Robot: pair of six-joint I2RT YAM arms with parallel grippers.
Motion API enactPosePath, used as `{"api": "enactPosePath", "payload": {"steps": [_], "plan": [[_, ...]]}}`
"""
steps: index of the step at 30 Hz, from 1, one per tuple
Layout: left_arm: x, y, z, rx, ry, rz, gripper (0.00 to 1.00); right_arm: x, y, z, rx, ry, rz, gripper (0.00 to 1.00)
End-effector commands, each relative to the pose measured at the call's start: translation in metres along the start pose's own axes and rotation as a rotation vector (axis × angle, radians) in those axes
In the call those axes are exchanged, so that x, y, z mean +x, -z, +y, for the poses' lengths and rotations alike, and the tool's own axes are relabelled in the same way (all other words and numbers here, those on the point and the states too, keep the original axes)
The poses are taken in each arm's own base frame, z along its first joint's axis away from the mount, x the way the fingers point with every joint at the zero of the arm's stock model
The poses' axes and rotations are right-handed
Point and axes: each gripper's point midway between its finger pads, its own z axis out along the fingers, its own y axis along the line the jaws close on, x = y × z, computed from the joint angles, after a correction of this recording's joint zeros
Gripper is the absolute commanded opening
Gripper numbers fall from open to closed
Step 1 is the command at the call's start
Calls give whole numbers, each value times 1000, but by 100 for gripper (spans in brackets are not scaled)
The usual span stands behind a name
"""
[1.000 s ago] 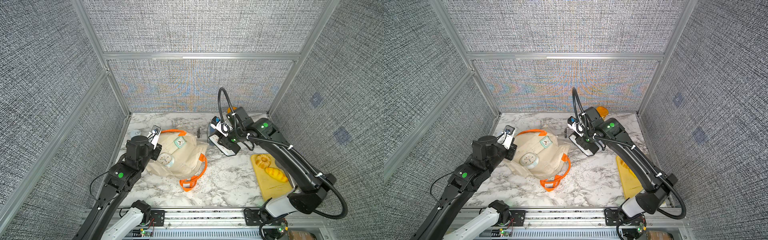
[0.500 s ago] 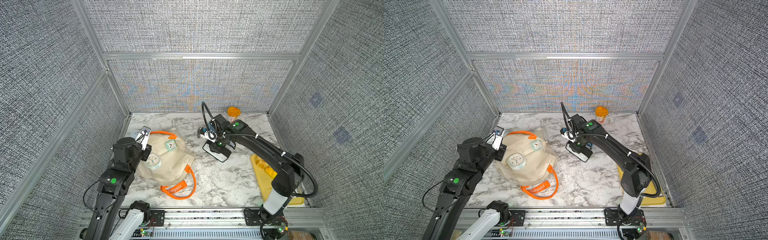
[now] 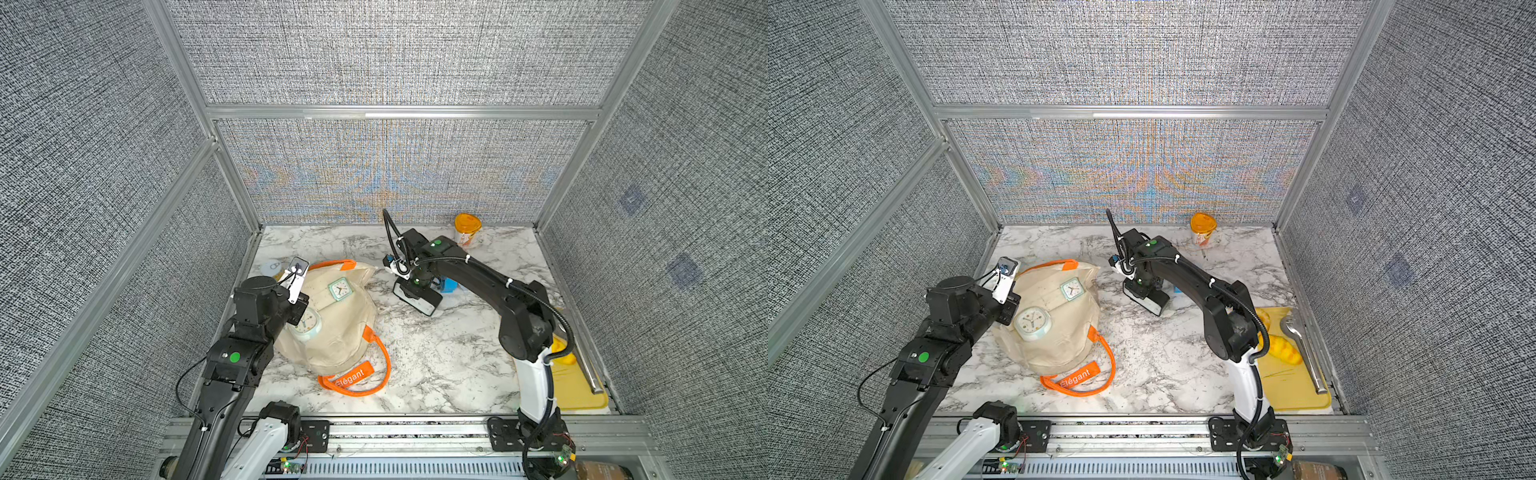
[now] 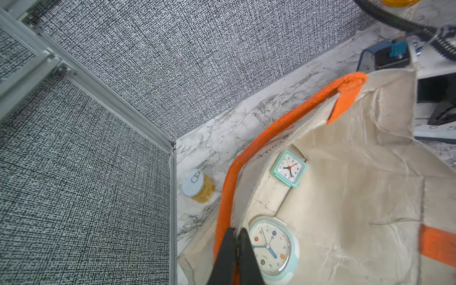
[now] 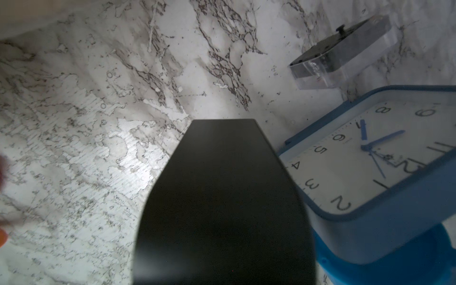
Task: Take the alarm clock out of the canvas bag
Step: Place the alarm at the center of the board.
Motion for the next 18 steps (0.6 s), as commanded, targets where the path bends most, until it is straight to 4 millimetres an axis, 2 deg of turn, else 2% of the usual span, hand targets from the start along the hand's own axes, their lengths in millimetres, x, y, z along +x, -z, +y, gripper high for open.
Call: {"api": "enactPosePath", "payload": {"steps": [1, 13, 18], "plan": [[-19, 1, 4, -11, 4, -84, 0, -1, -3, -6, 0, -15, 10, 42], [-20, -2, 1, 6, 12, -100, 0, -8, -32, -9, -24, -49, 37, 44], [-18, -3, -1, 8, 15, -98, 0, -10, -38, -11, -21, -56, 38, 51]]}}
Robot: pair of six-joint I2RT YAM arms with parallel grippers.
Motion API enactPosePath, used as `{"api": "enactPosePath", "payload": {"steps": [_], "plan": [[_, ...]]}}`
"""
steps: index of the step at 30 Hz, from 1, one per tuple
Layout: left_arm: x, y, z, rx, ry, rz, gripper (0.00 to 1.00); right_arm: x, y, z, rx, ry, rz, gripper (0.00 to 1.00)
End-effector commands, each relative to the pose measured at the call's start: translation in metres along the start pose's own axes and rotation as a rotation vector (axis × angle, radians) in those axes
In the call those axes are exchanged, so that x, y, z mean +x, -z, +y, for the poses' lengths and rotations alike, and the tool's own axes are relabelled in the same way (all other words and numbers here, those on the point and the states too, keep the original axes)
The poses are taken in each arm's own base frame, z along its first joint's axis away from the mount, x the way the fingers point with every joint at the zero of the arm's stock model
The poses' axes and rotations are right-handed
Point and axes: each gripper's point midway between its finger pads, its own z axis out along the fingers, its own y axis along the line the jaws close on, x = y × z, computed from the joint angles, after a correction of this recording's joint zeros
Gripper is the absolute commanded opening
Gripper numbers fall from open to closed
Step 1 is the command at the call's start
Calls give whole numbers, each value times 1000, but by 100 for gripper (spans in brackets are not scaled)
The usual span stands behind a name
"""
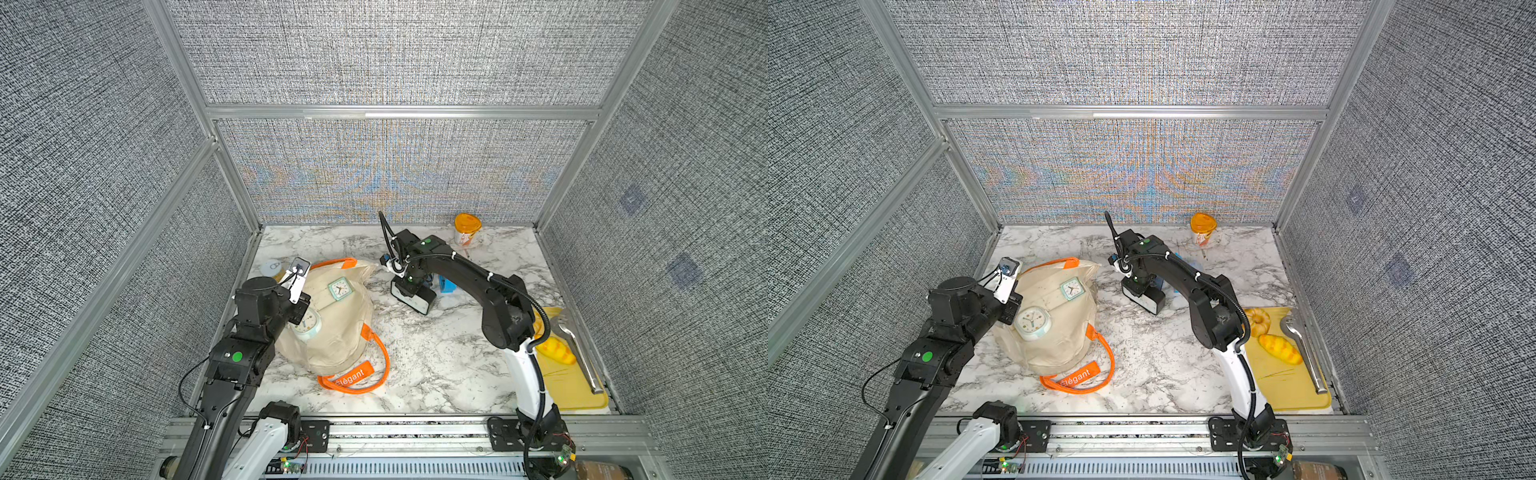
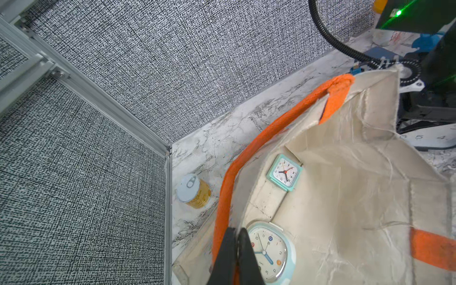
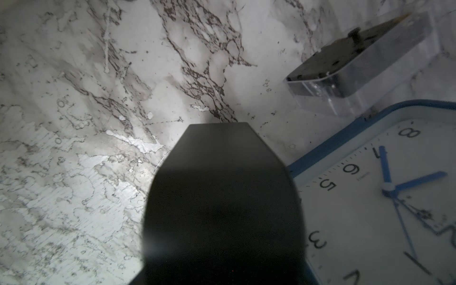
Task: Take the alarm clock out of the canvas bag
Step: Place the alarm at the center of the board.
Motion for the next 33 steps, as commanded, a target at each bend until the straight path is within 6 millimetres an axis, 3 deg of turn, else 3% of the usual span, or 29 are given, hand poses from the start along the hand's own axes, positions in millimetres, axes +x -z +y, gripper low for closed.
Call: {"api": "enactPosePath", "payload": {"steps": [1, 9, 12, 17, 24, 28, 30, 31, 33], "plan": [[-17, 1, 4, -13, 11, -75, 0, 0, -1, 2, -10, -11, 5, 53], [-18, -1, 4, -12, 12, -81, 0, -8, 5, -1, 0, -30, -19, 62], [-18, -1, 1, 0, 16, -87, 0, -14, 16, -1, 4, -36, -48, 65], [-21, 4, -9, 54, 3, -122, 0, -32, 51, -6, 32, -49, -139, 68], [-21, 16, -25, 129, 17, -180, 0, -71, 140, -26, 127, -132, -382, 71], [-13, 13, -31, 177, 80, -107, 0, -78, 213, -31, 170, -240, -571, 70], [-14, 14, -35, 204, 112, -98, 0, -74, 249, -20, 142, -307, -691, 70], [-16, 15, -36, 215, 126, -99, 0, -70, 274, -9, 99, -342, -788, 70], [-19, 17, -37, 231, 155, -99, 0, -58, 300, 24, -44, -373, -935, 70]]}}
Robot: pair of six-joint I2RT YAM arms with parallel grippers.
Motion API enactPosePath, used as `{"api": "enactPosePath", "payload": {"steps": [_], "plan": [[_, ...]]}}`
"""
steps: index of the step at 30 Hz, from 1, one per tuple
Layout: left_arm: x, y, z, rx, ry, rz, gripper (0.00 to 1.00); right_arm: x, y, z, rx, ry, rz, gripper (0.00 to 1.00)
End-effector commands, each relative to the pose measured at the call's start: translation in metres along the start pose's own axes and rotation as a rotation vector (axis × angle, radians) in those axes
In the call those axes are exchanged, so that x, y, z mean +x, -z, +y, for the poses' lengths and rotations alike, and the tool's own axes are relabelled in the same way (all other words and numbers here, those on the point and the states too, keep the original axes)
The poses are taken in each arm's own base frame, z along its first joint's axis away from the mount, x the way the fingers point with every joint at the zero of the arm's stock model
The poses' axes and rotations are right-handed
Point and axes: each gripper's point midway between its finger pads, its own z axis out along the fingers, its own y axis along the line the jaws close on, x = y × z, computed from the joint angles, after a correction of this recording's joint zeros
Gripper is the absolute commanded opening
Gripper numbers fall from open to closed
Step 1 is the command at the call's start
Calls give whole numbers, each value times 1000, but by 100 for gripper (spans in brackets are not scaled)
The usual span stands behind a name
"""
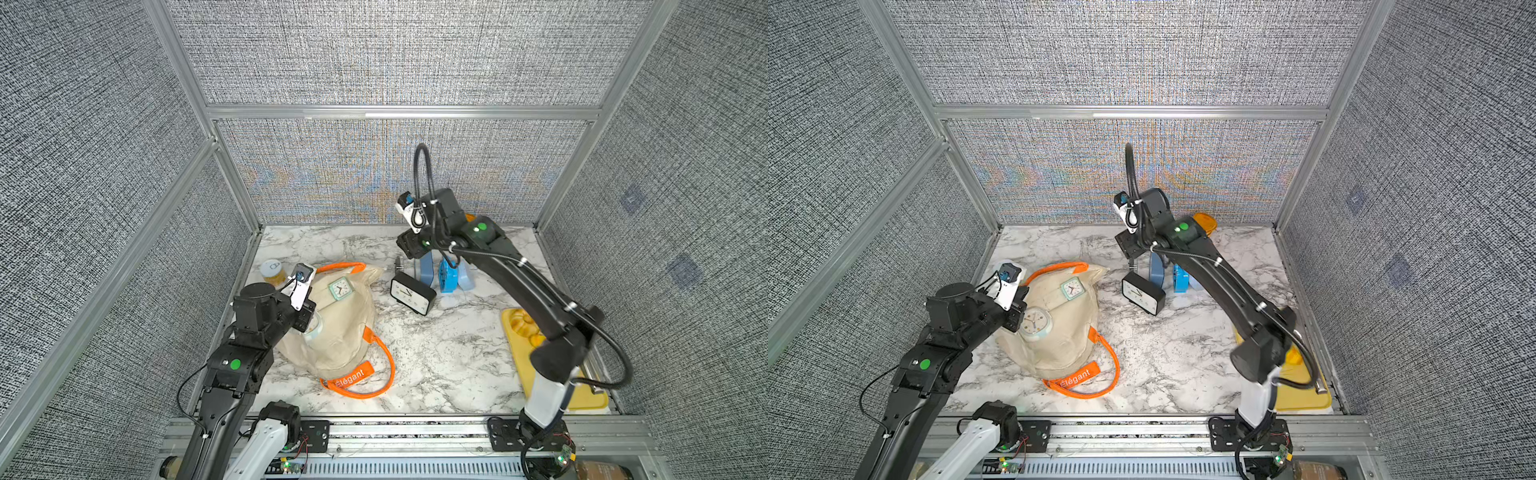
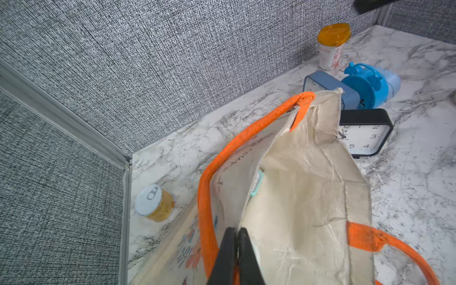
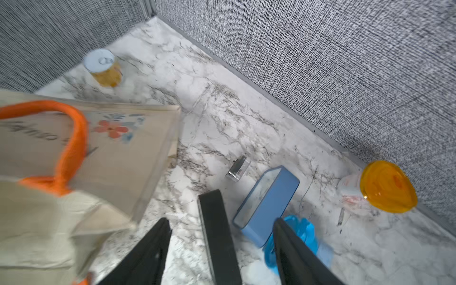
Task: Take the alarm clock out of the canvas bag
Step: Place the alarm at the center of the board.
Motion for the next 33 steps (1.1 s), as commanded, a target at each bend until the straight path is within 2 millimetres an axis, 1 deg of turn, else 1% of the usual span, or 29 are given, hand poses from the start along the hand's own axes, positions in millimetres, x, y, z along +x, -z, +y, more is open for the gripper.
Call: {"api": "enactPosePath", "payload": {"steps": [1, 2, 3, 5, 6, 8, 10, 11, 13, 16, 19, 21, 23, 26, 27, 29, 31, 33], "plan": [[-15, 3, -8, 57, 76, -38, 0, -32, 55, 36, -173, -230, -290, 70], [-14, 2, -9, 69, 98, -28, 0, -27, 71, 46, -220, -306, -339, 71], [-14, 1, -10, 78, 120, -17, 0, -21, 82, 57, -266, -367, -363, 72], [-13, -2, -11, 84, 173, 3, 0, 2, 92, 84, -342, -473, -338, 72], [-11, -3, -10, 82, 196, 12, 0, 14, 90, 100, -365, -496, -296, 72], [-8, -5, -14, 100, 237, 21, 0, 39, 82, 138, -435, -548, -189, 72], [-6, -8, -15, 108, 267, 36, 0, 56, 71, 167, -481, -588, -120, 72], [-5, -10, -15, 111, 286, 48, 0, 61, 64, 179, -499, -610, -99, 72], [-1, -14, -16, 115, 329, 76, 0, 67, 48, 198, -528, -663, -56, 72], [5, -18, -14, 96, 380, 119, 0, 73, 19, 216, -532, -754, 29, 72], [4, -18, -4, 46, 396, 128, 0, 76, -8, 236, -549, -838, 117, 72], [1, -19, -1, 31, 407, 123, 0, 75, -22, 248, -564, -850, 172, 72], [-3, -21, 0, 34, 424, 116, 0, 69, -32, 254, -565, -886, 179, 72], [-9, -24, 1, 37, 453, 107, 0, 68, -48, 252, -539, -1017, 170, 73], [-10, -25, 1, 42, 467, 108, 0, 73, -55, 255, -536, -1060, 182, 73], [-12, -26, -3, 62, 478, 105, 0, 96, -73, 262, -499, -1138, 256, 73], [-13, -26, -5, 77, 492, 94, 0, 122, -89, 276, -473, -1194, 312, 73], [-11, -26, -7, 86, 510, 91, 0, 131, -99, 287, -477, -1238, 325, 74]]}}
